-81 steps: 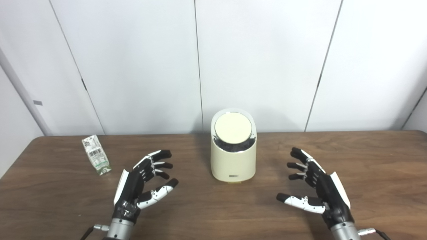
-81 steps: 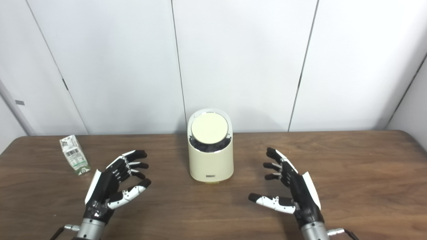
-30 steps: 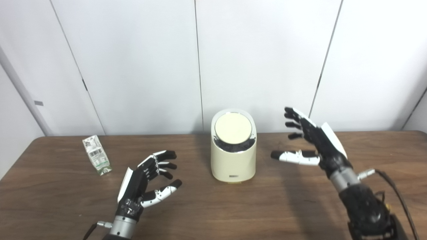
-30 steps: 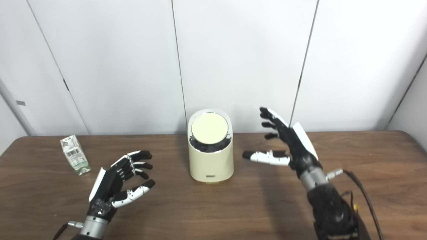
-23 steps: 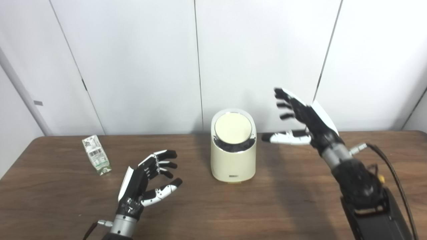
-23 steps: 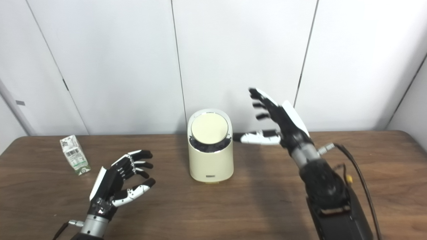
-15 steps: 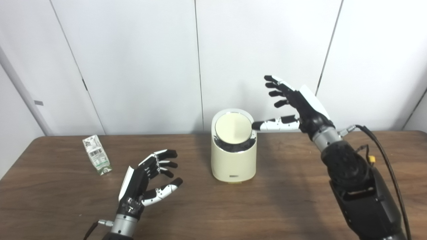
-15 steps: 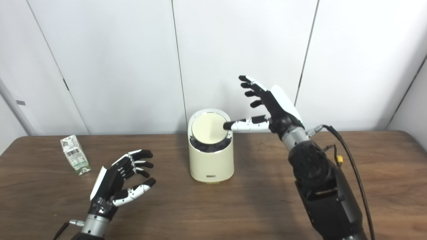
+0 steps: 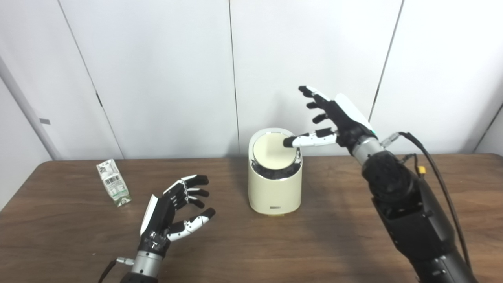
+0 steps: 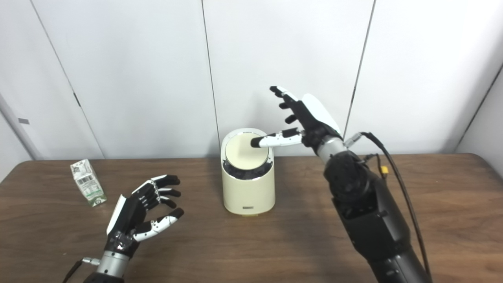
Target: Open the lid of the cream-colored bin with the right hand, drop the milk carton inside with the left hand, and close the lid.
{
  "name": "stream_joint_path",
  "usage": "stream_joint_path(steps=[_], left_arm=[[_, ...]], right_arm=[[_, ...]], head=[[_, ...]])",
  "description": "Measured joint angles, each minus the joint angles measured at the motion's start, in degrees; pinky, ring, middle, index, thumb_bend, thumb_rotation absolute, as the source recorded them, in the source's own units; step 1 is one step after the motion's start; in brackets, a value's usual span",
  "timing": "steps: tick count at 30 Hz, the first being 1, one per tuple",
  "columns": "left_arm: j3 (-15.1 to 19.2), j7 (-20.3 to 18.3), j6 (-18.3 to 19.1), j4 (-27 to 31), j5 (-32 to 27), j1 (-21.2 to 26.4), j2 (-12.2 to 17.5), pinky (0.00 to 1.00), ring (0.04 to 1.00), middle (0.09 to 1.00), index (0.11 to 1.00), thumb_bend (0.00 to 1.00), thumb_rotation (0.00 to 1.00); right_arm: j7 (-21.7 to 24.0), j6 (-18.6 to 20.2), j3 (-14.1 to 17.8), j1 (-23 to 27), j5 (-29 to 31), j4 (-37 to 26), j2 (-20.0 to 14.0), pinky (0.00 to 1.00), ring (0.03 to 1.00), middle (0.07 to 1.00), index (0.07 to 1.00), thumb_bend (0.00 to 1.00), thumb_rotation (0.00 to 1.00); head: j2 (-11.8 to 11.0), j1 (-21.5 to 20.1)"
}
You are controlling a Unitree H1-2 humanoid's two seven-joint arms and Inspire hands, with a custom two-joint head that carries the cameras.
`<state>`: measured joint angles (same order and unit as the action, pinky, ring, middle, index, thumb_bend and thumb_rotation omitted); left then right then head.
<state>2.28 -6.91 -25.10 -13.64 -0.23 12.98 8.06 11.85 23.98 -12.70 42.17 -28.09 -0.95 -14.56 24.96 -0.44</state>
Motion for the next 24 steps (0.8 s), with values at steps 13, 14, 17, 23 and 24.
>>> stream_joint_path(steps=[13, 14, 17, 23, 24], left_arm=[[-0.03, 0.40, -0.04, -0.10, 0.61, 0.27, -0.40, 0.53, 0.658, 0.751, 0.759, 0.60, 0.01], [-0.02, 0.46, -0.05, -0.10, 0.61, 0.27, -0.45, 0.53, 0.658, 0.751, 0.759, 0.60, 0.00], [-0.01, 0.48, -0.05, -0.10, 0.56, 0.27, -0.54, 0.53, 0.657, 0.751, 0.760, 0.60, 0.00], [-0.02, 0.39, -0.05, -0.09, 0.25, 0.29, -0.66, 0.53, 0.654, 0.751, 0.763, 0.61, 0.00], [-0.02, 0.38, -0.05, -0.07, 0.19, 0.29, -0.69, 0.53, 0.655, 0.750, 0.762, 0.61, 0.00]], right_arm=[[0.07, -0.06, -4.25, 3.64, -2.74, 7.52, 0.85, 0.80, 0.919, 0.949, 0.944, 0.84, 0.43], [0.07, -0.06, -4.43, 3.64, -2.88, 7.60, 0.87, 0.80, 0.920, 0.950, 0.944, 0.85, 0.43], [0.15, -0.03, -4.84, 3.90, -3.12, 7.59, 0.86, 0.81, 0.922, 0.955, 0.945, 0.85, 0.42], [0.61, -0.06, -5.12, 4.10, -3.17, 8.37, 0.76, 0.76, 0.901, 0.949, 0.955, 0.86, 0.40], [0.80, -0.06, -5.12, 4.10, -3.16, 8.84, 0.71, 0.76, 0.905, 0.951, 0.956, 0.86, 0.39]], head=[[0.26, 1.23], [0.26, 1.23], [0.53, 1.41], [0.88, 1.41], [0.97, 1.49]])
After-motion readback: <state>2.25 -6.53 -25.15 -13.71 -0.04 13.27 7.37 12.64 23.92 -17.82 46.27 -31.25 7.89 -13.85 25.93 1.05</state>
